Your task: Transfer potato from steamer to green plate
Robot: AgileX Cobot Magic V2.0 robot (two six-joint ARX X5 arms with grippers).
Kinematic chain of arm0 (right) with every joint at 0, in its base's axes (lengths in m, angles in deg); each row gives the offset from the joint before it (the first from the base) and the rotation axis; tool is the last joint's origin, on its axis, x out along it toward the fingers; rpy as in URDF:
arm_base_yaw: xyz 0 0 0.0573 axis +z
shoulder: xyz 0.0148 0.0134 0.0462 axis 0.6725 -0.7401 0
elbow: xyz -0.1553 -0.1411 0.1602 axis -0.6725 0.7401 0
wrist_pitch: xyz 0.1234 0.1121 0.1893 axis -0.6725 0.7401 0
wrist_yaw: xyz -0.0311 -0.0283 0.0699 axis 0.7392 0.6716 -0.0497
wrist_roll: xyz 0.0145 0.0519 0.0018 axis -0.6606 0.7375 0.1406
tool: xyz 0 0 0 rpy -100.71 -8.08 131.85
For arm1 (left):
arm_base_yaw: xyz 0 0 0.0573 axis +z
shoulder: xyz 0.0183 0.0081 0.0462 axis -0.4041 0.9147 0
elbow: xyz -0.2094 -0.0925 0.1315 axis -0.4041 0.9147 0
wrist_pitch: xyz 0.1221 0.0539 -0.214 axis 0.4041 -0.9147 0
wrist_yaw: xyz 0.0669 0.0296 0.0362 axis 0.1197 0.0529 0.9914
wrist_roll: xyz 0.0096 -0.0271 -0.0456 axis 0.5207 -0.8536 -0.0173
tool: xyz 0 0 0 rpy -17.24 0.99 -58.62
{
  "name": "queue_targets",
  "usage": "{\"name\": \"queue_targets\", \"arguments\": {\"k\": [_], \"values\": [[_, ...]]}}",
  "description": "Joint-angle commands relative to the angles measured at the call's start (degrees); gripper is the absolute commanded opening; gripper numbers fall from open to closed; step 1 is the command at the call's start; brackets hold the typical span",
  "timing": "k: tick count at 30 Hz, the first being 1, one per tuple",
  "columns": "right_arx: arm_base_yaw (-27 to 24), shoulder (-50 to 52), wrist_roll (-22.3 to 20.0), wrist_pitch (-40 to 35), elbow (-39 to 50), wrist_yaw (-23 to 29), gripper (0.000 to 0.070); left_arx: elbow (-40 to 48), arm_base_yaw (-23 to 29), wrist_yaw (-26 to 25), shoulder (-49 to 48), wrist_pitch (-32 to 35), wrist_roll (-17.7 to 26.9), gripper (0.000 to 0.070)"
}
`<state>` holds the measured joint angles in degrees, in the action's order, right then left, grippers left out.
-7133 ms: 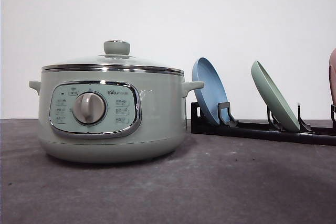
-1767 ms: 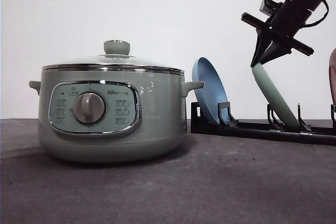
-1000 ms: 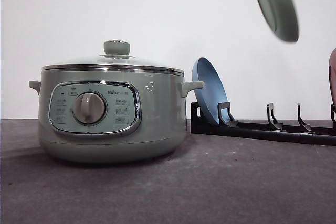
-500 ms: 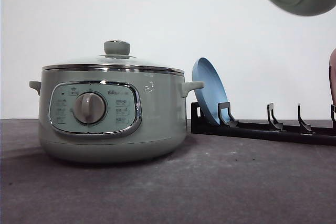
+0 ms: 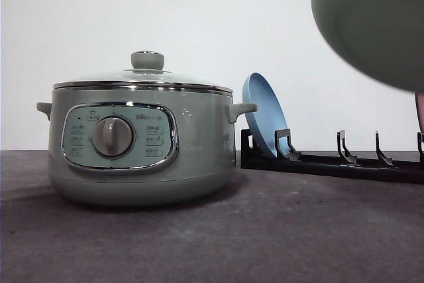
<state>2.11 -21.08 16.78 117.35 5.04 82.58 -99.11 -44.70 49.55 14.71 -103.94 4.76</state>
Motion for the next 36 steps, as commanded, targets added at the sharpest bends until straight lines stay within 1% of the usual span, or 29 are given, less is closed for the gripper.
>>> {"name": "queue_targets", "arguments": {"k": [1,4,8,11,14,21,29,36], "values": [[2.8,-0.6,3.8,-2.7,2.1,2.1,0.0005,-1.3,-0.2,-0.1,0.3,0.5,0.9,0.07],[6.2,-1.3,6.7,-7.0,7.0,3.7,0.0005,-1.3,-0.2,-0.1,0.3,0.5,0.9,0.07],[10.8,-3.8,9.5,-9.7,11.9,6.8,0.0005,-1.3,-0.2,-0.1,0.3,0.5,0.9,0.07],[13.6,-6.5,10.3,-10.1,14.3,10.8,0.0005,-1.3,-0.2,-0.1,0.3,0.5,0.9,0.07],[15.4,-9.7,11.2,-11.1,15.8,13.3,0.0005,-1.3,-0.2,-0.1,0.3,0.5,0.9,0.07],[17.1,-17.1,12.9,-15.4,16.3,15.8,0.0005,-1.3,-0.2,-0.1,0.3,0.4,0.9,0.07],[17.4,-25.7,12.9,-18.0,16.3,15.8,0.0005,-1.3,-0.2,-0.1,0.3,0.4,0.9,0.07],[17.7,-27.5,13.6,-20.0,16.3,15.9,0.0011,-1.3,-0.2,-0.1,0.3,0.2,0.9,0.07]]}}
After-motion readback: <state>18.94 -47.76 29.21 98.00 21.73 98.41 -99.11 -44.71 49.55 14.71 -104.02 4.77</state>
